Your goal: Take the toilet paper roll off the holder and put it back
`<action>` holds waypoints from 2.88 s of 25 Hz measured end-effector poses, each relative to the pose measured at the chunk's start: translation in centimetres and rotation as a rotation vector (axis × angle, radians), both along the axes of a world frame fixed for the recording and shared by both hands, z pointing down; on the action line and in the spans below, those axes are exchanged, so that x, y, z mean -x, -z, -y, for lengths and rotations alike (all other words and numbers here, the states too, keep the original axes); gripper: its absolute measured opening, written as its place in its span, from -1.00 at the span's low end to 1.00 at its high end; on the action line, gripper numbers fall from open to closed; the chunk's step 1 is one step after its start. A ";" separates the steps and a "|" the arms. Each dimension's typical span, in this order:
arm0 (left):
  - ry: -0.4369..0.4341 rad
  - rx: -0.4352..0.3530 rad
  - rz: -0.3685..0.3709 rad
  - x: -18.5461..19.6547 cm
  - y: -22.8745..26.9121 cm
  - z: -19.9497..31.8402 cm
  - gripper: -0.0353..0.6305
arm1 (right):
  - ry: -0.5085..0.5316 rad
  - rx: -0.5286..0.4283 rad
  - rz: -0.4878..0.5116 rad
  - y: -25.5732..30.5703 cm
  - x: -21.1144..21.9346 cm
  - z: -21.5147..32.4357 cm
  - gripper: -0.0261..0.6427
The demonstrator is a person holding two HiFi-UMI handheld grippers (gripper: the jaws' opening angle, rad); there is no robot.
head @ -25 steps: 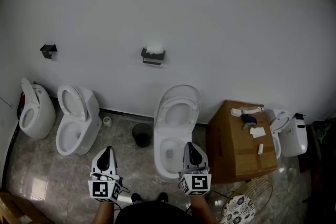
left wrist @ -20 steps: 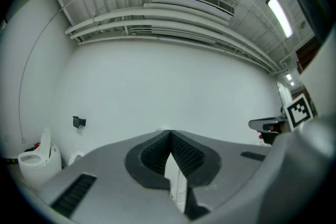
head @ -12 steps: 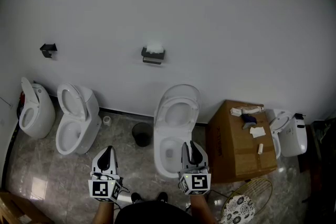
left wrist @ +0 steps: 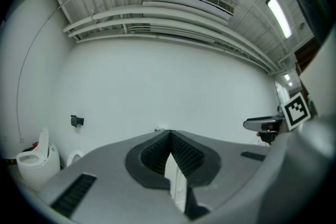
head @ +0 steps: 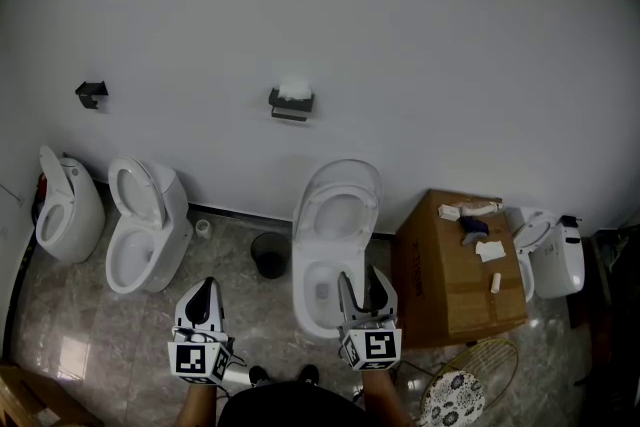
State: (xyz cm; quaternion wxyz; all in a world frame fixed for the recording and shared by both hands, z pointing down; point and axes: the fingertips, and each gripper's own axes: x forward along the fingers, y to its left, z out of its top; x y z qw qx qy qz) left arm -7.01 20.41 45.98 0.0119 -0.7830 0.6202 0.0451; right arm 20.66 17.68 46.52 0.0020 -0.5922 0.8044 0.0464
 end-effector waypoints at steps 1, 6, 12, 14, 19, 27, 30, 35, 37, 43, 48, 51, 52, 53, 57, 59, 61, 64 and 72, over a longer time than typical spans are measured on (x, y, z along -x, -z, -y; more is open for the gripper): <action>0.000 0.000 0.002 0.0 0.0 0.0 -0.88 | 0.000 -0.001 0.002 0.0 0.0 0.0 -0.31; -0.004 0.012 0.001 -0.1 -0.3 0.2 -0.88 | -0.011 -0.005 0.012 0.0 -0.3 0.2 -0.13; 0.000 0.004 -0.003 -0.1 0.0 0.2 -0.88 | -0.016 -0.014 0.032 0.4 -0.6 0.4 0.15; 0.000 0.003 0.000 -0.2 0.1 0.2 -0.88 | -0.022 -0.024 0.041 0.5 -0.8 0.5 0.28; 0.003 0.010 -0.005 -0.3 0.2 0.1 -0.88 | -0.024 -0.044 0.054 1.0 -0.9 0.5 0.48; 0.008 0.018 -0.024 0.0 0.6 0.0 -0.88 | -0.026 -0.065 0.086 1.8 -0.6 0.6 0.76; 0.009 0.017 -0.020 0.3 0.6 -0.1 -0.88 | -0.025 -0.061 0.090 1.6 -0.3 0.6 0.77; 0.001 0.013 -0.014 1.8 0.3 0.1 -0.88 | -0.024 -0.051 0.115 1.8 1.0 0.9 0.77; -0.007 0.009 -0.018 2.3 0.4 0.0 -0.88 | -0.024 -0.058 0.124 2.2 1.7 0.8 0.78; -0.057 0.020 -0.024 3.2 0.9 -0.6 -0.88 | -0.027 -0.090 0.149 3.0 4.4 -0.1 0.77; -0.083 0.013 -0.006 4.6 0.8 -0.6 -0.88 | -0.028 -0.102 0.133 2.8 6.6 -0.5 0.77; -0.093 0.008 -0.004 5.5 0.6 -0.3 -0.88 | -0.029 -0.101 0.149 2.9 7.6 -0.5 0.77; -0.091 0.010 -0.007 5.8 0.8 -0.2 -0.88 | -0.030 -0.099 0.141 3.1 7.9 -0.4 0.78; -0.091 0.010 -0.009 6.1 0.7 -0.1 -0.88 | -0.031 -0.099 0.136 3.2 8.1 -0.3 0.77; -0.095 -0.004 0.000 7.2 0.1 0.7 -0.88 | -0.043 -0.108 0.134 3.1 8.4 0.2 0.77; -0.093 -0.006 -0.001 7.5 0.1 1.2 -0.88 | -0.049 -0.108 0.137 3.0 8.4 0.5 0.78; -0.090 -0.007 -0.003 7.8 0.0 1.7 -0.88 | -0.054 -0.105 0.139 3.0 8.5 0.8 0.77; -0.079 0.002 -0.002 8.3 -0.3 2.7 -0.88 | -0.055 -0.104 0.140 2.9 8.6 1.7 0.78; -0.065 0.007 0.031 8.9 -1.2 6.1 -0.88 | -0.048 -0.105 0.151 2.1 9.3 5.9 0.77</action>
